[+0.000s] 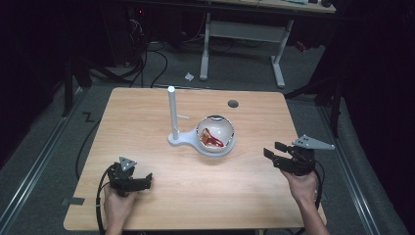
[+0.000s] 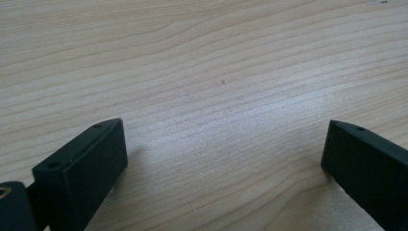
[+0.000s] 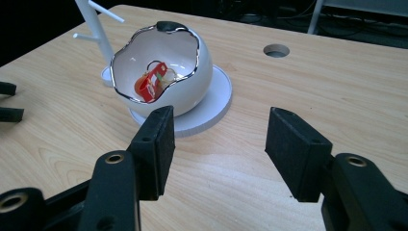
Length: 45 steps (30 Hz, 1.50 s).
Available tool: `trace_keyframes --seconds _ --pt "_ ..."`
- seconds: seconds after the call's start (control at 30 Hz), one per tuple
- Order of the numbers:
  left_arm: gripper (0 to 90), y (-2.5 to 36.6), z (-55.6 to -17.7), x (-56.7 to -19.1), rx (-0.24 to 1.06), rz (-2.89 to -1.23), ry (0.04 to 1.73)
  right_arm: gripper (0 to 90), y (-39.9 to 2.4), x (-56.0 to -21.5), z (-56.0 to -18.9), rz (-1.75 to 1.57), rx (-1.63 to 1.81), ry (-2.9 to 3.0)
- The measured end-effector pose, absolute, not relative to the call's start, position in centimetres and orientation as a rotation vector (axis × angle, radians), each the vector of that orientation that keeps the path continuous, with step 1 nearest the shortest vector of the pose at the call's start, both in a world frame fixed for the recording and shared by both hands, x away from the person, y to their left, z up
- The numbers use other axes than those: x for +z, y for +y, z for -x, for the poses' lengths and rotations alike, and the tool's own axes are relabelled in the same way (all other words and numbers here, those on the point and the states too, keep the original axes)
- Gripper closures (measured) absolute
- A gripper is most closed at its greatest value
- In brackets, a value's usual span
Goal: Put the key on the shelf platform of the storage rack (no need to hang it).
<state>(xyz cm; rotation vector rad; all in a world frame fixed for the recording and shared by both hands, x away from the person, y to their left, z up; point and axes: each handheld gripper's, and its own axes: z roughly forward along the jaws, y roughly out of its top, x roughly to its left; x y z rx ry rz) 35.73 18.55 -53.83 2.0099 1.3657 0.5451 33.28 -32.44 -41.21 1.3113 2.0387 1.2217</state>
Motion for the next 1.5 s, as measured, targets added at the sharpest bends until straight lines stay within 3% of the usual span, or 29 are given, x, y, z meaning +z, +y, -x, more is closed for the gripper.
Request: trace_keyframes --seconds 1.5 --pt "2.4 18.5 -35.7 -53.8 0.545 -2.009 1.366 43.7 -30.5 -46.0 -33.3 -1.344 1.184 2.116"
